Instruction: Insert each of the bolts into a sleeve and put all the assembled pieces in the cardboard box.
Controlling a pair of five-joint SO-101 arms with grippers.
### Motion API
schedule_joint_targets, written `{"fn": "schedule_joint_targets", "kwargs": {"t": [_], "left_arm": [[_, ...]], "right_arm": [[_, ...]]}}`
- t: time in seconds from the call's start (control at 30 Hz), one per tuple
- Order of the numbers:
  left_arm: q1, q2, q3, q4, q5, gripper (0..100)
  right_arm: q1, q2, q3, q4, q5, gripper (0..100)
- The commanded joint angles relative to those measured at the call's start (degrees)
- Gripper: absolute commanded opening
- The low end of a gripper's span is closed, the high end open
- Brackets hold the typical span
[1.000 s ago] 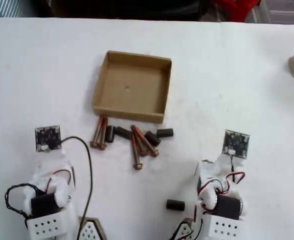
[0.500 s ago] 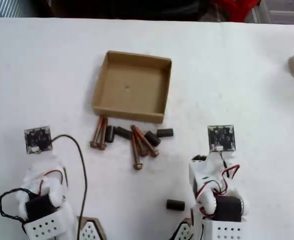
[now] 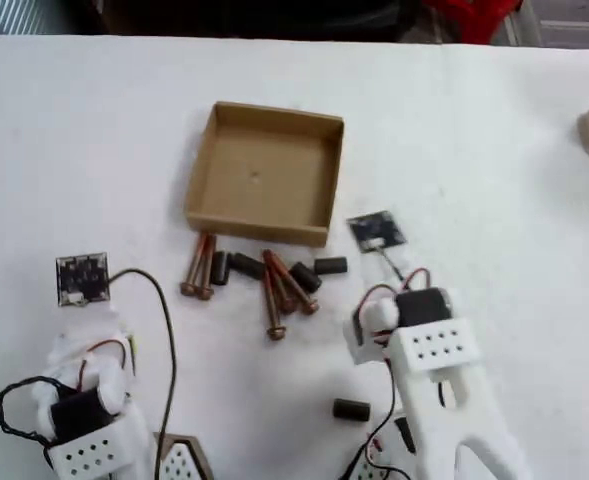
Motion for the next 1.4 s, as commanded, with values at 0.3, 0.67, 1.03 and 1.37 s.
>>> {"fn": "schedule_joint_targets", "kwargs": {"t": [0.3,0.67,1.03,1.37], "left_arm": [[-0.5,0.6,-2.5,0.4,-0.5,10],[-0.5,0.6,-2.5,0.3,-0.5,10],[-0.5,0.6,-1.9,-0.2,-0.5,10],[-0.5,0.6,-1.7,-0.8,-0.5,10]], "right_arm": [[-14.9,-0.8,1.1,5.2,42.9,1.7],[-16.4,-0.3,1.4,11.0,57.1,17.0],[-27.1,-0.8,5.1,8.7,54.2,17.0],[-27.3,-0.6,10.5,2.7,52.9,17.0]]}}
